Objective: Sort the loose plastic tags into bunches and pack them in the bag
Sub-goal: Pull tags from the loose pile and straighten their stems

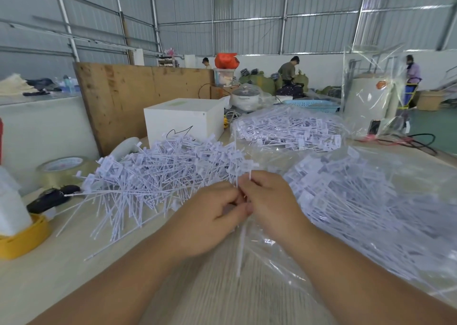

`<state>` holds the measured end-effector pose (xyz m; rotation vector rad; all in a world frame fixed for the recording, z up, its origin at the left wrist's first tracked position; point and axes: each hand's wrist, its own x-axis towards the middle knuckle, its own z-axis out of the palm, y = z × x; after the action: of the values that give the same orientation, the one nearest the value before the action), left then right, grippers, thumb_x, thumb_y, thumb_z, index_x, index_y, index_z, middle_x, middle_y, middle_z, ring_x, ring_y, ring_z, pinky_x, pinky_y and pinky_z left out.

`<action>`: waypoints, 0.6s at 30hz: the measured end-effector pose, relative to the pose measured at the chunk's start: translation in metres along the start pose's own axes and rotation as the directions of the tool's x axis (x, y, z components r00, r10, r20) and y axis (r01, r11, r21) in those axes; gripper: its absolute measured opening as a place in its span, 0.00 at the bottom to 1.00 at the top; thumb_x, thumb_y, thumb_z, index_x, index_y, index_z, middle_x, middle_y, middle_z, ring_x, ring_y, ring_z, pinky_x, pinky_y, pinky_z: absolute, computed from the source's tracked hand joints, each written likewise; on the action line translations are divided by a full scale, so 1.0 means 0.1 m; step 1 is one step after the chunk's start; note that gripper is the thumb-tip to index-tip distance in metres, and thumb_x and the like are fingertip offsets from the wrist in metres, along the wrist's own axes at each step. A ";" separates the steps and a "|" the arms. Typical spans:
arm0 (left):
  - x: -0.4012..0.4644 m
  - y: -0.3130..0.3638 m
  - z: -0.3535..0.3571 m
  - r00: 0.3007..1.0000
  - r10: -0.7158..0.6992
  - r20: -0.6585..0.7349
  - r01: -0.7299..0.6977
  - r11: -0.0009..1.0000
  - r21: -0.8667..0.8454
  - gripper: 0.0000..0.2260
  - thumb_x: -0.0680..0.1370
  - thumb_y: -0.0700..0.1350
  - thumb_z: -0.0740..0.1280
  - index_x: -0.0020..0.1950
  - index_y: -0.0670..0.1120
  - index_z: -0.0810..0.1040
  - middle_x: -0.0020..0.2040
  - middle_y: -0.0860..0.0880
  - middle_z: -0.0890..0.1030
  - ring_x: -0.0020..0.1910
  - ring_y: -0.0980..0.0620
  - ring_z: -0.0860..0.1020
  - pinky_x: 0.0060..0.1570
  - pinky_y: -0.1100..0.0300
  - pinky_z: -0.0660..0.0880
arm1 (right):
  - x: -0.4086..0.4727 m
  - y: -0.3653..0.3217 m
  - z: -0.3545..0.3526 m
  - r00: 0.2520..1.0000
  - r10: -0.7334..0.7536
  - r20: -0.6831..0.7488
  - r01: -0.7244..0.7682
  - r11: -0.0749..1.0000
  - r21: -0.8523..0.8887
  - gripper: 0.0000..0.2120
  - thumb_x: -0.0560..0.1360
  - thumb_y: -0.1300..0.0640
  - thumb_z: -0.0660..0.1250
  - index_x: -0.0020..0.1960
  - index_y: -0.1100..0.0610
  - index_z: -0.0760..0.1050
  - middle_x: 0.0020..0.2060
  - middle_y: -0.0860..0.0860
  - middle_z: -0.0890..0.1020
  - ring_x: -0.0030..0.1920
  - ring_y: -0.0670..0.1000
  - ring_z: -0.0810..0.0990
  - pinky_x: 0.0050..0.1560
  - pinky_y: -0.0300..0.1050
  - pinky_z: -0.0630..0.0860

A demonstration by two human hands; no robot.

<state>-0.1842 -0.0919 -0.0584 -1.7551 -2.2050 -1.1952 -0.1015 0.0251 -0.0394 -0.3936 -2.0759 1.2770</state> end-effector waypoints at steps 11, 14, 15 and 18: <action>-0.01 0.06 -0.28 0.933 -0.042 0.359 0.360 0.172 -0.917 0.16 0.63 0.43 0.82 0.43 0.43 0.78 0.29 0.52 0.67 0.23 0.58 0.64 0.28 0.62 0.72 | 0.01 0.02 -0.05 0.955 -0.276 0.106 0.290 0.943 -0.161 0.13 0.81 0.58 0.62 0.43 0.62 0.79 0.60 0.47 0.74 0.62 0.41 0.69 0.64 0.40 0.63; 0.00 0.07 -0.32 0.938 -0.162 0.307 0.324 0.096 -0.941 0.08 0.65 0.36 0.77 0.40 0.44 0.82 0.28 0.52 0.63 0.21 0.59 0.66 0.26 0.64 0.72 | -0.06 0.01 -0.05 0.932 -0.283 0.227 0.281 0.959 0.045 0.15 0.82 0.59 0.59 0.42 0.68 0.75 0.42 0.60 0.80 0.45 0.57 0.77 0.52 0.52 0.73; 0.01 0.08 -0.32 0.934 -0.226 0.276 0.305 0.104 -0.947 0.05 0.68 0.36 0.75 0.38 0.44 0.81 0.28 0.52 0.62 0.21 0.59 0.66 0.25 0.64 0.72 | -0.08 0.00 -0.04 0.933 -0.250 0.259 0.235 0.968 0.087 0.15 0.83 0.59 0.58 0.44 0.68 0.75 0.38 0.62 0.80 0.41 0.59 0.78 0.49 0.53 0.74; 0.05 0.11 -0.26 0.908 -0.361 0.212 0.296 0.197 -0.935 0.08 0.73 0.41 0.70 0.33 0.44 0.77 0.27 0.51 0.67 0.22 0.58 0.65 0.26 0.63 0.74 | -0.11 -0.01 0.02 0.945 -0.191 0.265 0.190 0.981 0.030 0.14 0.82 0.58 0.59 0.45 0.68 0.74 0.31 0.57 0.76 0.32 0.51 0.74 0.39 0.53 0.74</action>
<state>-0.1869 -0.1032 -0.0320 -1.2789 -1.8718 -3.1844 -0.0942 0.0175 -0.0434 -0.0144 -2.2699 1.2727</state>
